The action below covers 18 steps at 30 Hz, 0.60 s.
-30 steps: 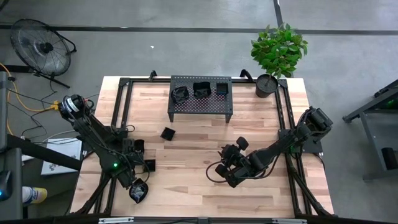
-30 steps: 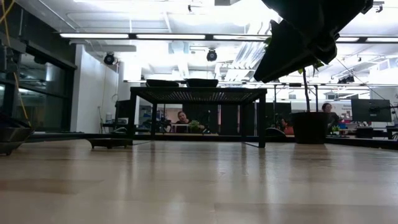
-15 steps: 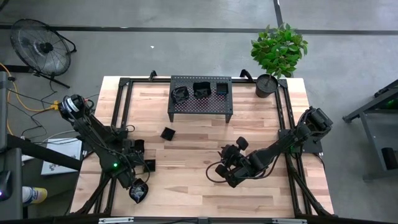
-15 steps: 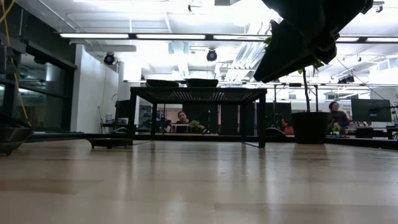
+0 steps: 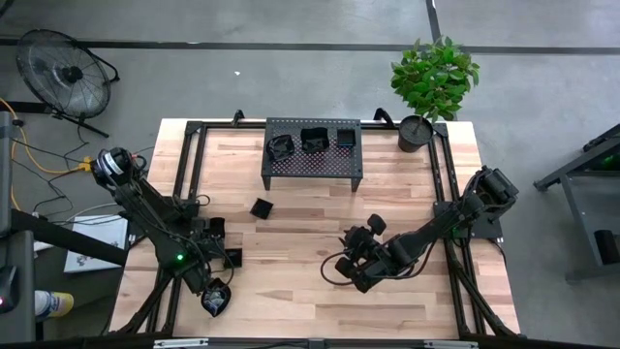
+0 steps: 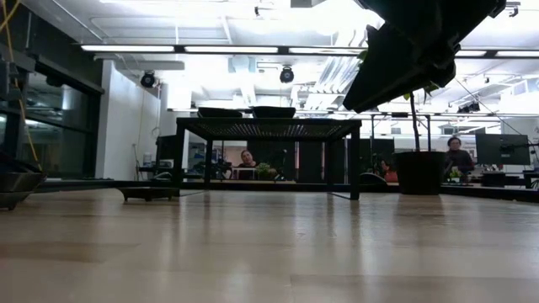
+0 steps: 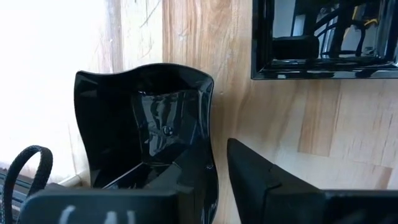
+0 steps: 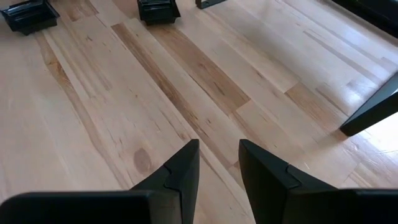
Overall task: Pick & Place Mini shaped plates
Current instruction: Stack the distorted square plate on top of the distorted square plate on the shelf
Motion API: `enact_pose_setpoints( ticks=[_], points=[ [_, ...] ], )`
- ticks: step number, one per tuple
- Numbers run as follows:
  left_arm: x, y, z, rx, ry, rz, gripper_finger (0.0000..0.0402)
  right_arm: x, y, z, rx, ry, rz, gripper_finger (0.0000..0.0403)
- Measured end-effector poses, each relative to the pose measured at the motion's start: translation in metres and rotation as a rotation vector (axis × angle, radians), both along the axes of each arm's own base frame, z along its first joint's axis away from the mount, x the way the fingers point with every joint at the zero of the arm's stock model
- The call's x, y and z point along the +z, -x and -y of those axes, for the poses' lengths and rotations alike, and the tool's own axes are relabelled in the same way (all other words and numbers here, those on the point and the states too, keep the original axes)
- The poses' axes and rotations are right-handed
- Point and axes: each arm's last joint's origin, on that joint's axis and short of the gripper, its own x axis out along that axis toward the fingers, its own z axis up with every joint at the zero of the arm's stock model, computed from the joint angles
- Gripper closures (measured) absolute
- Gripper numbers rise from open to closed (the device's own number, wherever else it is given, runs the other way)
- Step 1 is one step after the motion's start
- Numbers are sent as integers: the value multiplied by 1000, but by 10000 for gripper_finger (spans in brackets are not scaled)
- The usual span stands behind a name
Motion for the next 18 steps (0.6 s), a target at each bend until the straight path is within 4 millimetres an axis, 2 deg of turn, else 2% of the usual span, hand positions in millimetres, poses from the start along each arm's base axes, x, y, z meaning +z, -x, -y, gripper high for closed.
enact_pose_setpoints(
  ticks=[6,12,15,18],
  points=[
    [0,0,-1,5,-6,-3,394,0,0,0,0,1,0,295],
    [2,0,0,-15,-15,-18,399,0,0,0,7,3,-7,295],
    [16,-2,3,-17,-36,-35,400,-1,2,0,12,11,-26,295],
    [41,-4,6,-32,-85,-61,400,-2,7,-1,0,27,-46,295]
  ],
)
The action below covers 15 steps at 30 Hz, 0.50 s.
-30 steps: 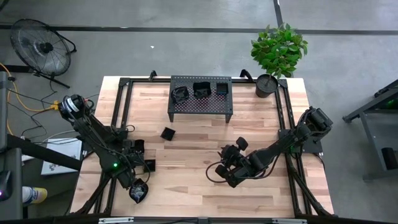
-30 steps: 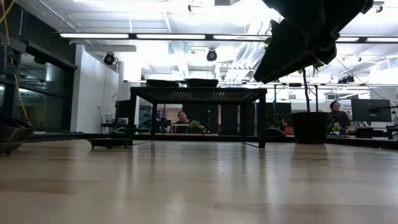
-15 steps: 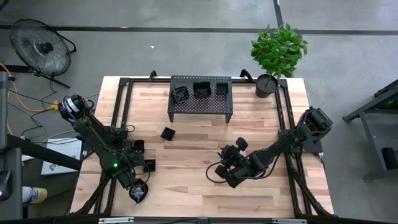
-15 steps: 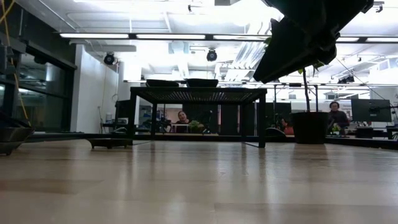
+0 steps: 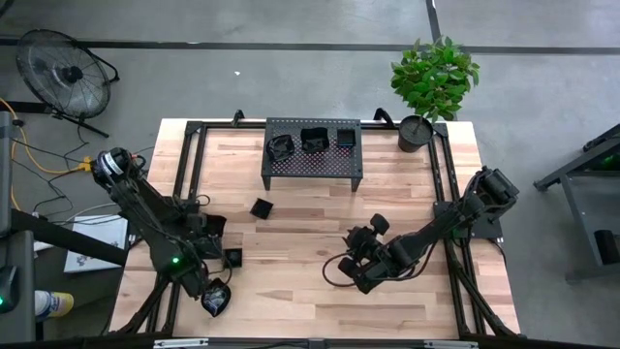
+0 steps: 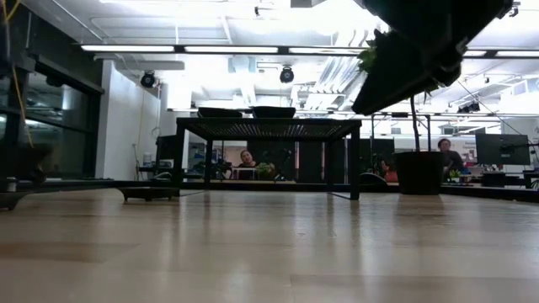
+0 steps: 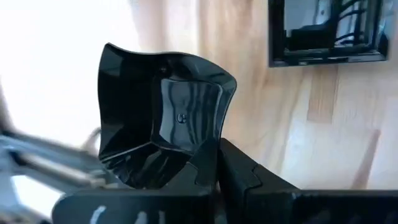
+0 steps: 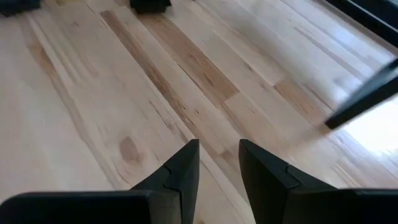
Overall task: Pick & Place Mini shaped plates
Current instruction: Stack the distorted square plate on top of the distorted square plate on the shelf
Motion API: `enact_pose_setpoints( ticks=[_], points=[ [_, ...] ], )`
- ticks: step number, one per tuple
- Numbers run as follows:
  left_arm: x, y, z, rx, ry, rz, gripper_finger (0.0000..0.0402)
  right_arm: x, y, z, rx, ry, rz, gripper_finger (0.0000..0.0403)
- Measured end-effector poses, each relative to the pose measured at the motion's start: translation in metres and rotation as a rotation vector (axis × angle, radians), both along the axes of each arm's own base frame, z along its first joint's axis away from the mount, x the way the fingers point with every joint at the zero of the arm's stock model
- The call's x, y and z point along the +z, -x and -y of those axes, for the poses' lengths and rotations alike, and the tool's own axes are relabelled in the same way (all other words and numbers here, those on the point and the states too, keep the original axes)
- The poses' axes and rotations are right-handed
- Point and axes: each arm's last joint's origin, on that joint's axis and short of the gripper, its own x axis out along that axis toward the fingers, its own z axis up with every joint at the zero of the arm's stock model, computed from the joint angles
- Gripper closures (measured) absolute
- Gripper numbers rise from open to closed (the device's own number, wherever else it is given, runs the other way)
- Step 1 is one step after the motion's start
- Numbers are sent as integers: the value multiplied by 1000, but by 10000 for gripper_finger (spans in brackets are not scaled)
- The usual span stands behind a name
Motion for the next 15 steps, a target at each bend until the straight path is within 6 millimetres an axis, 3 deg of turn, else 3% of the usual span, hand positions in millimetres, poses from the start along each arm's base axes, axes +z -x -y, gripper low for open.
enact_pose_setpoints(
  ticks=[5,9,15],
  points=[
    [61,-9,6,-81,-100,81,401,-2,15,-4,-56,31,-16,295],
    [104,-23,11,-300,-164,221,401,-2,23,-9,-74,41,0,295],
    [147,-54,-12,-449,-301,242,401,-2,28,-16,-53,45,-3,295]
  ],
)
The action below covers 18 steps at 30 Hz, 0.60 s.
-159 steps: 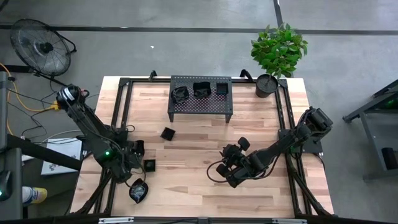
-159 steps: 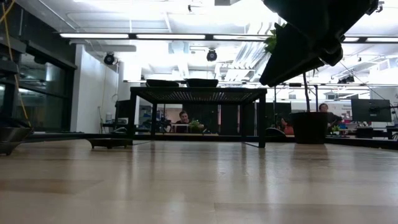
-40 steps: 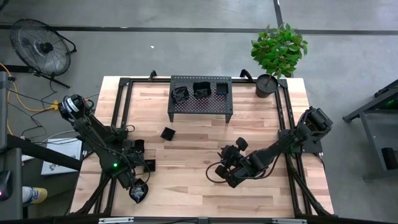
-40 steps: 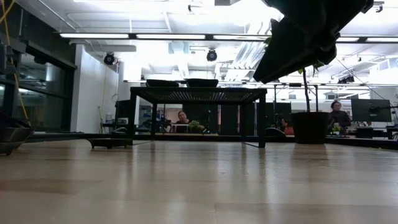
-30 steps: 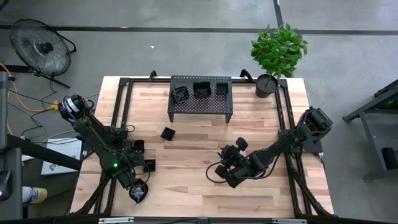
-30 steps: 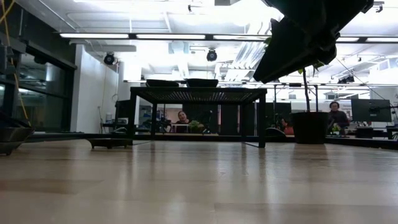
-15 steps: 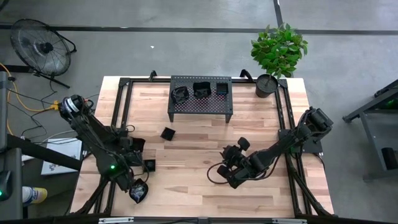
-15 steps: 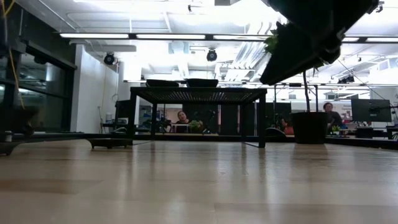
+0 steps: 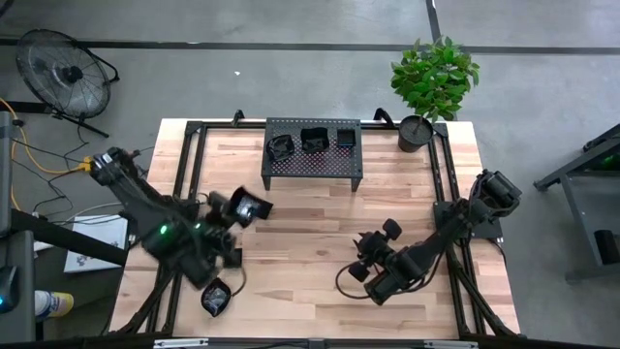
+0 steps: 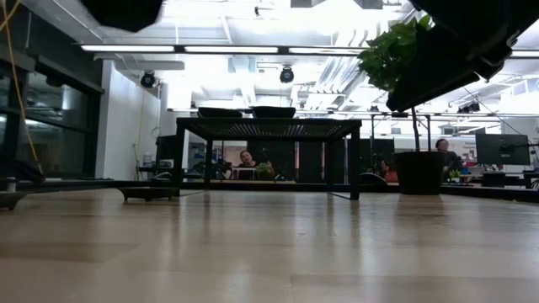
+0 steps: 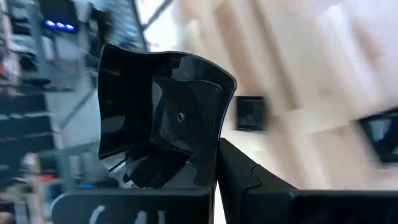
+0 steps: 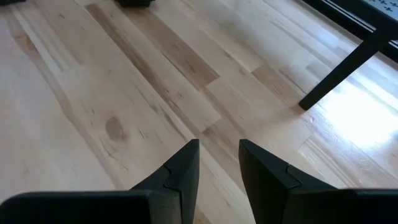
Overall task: Pick & Place Mini shaped plates
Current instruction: Stack the distorted square plate on top of the distorted square plate on the shelf
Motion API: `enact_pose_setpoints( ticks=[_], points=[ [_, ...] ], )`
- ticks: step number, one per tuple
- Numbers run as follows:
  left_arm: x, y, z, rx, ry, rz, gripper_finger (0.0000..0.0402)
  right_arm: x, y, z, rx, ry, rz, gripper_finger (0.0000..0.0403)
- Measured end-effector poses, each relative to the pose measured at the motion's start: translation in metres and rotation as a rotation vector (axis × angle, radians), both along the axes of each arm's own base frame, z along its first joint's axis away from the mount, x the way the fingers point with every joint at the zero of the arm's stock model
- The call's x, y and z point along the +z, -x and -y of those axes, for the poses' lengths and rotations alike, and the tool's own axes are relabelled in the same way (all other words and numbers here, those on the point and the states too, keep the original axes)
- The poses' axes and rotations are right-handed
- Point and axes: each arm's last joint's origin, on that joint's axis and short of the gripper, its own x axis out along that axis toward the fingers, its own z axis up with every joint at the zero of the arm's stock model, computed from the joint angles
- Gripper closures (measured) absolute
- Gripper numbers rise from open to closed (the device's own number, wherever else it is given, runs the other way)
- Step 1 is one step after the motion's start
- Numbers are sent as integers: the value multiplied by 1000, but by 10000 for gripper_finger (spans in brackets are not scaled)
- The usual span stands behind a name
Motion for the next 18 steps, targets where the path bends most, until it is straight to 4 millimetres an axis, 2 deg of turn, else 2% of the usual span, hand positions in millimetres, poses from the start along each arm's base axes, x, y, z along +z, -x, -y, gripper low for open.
enact_pose_setpoints(
  ticks=[5,13,18],
  points=[
    [20,-32,-32,-137,-142,-107,401,0,2,-1,4,3,-9,295],
    [33,-80,-73,-685,-408,-307,401,0,1,-1,3,0,-2,295],
    [40,-98,-113,-698,-463,-282,402,0,0,-2,4,-15,17,295]
  ],
)
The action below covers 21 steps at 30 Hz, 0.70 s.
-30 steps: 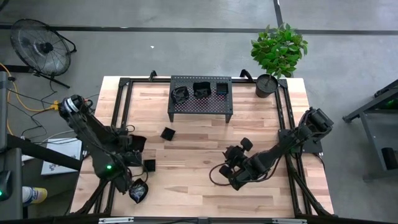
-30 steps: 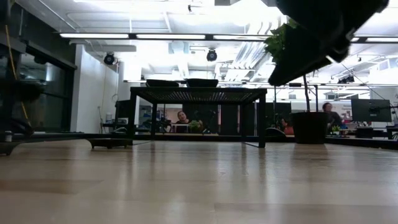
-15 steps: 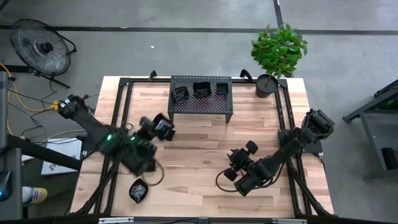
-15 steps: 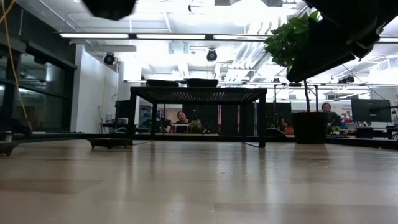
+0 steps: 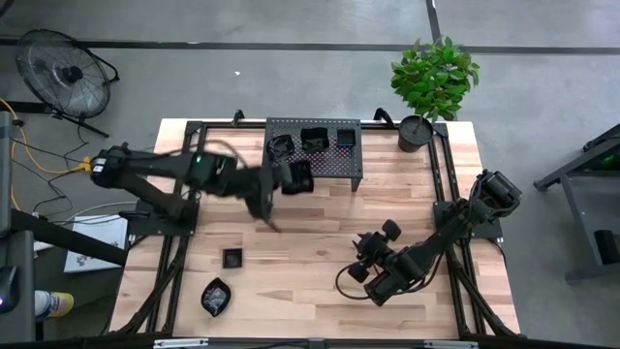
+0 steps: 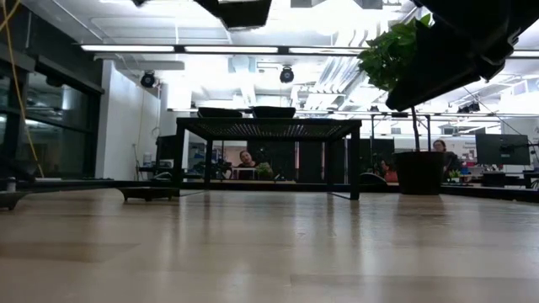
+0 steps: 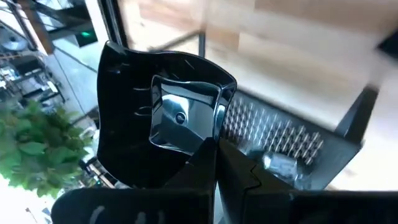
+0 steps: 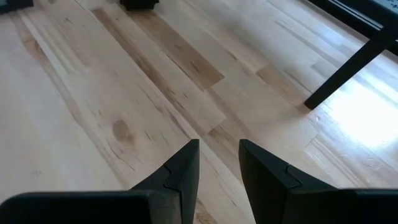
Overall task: Pick & Place Mini shaped plates
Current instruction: Stack the distorted square plate on top of the distorted square plate on the shelf
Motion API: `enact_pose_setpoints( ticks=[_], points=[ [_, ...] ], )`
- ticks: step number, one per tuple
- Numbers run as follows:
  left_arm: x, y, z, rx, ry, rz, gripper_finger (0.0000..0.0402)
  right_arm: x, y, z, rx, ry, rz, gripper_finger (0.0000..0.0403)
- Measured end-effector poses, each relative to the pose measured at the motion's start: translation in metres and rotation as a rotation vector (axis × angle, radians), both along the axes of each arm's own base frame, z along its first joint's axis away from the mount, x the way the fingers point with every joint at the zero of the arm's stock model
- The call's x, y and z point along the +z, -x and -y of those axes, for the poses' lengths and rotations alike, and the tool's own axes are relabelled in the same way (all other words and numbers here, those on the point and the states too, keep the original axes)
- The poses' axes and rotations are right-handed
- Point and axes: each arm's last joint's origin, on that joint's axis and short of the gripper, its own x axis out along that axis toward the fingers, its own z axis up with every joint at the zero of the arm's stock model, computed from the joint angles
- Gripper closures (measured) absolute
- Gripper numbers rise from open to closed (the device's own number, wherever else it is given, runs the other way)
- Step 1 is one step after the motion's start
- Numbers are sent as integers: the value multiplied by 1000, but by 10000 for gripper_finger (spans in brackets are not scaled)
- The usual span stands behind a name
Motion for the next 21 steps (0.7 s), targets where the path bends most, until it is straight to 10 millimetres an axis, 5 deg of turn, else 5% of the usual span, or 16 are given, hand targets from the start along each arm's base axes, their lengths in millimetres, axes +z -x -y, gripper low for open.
enact_pose_setpoints(
  ticks=[13,21],
  points=[
    [12,6,-132,-66,163,82,401,0,-4,3,-14,-11,7,295],
    [-4,-9,-180,-153,182,146,401,-1,-7,9,-29,-43,-18,295]
  ],
)
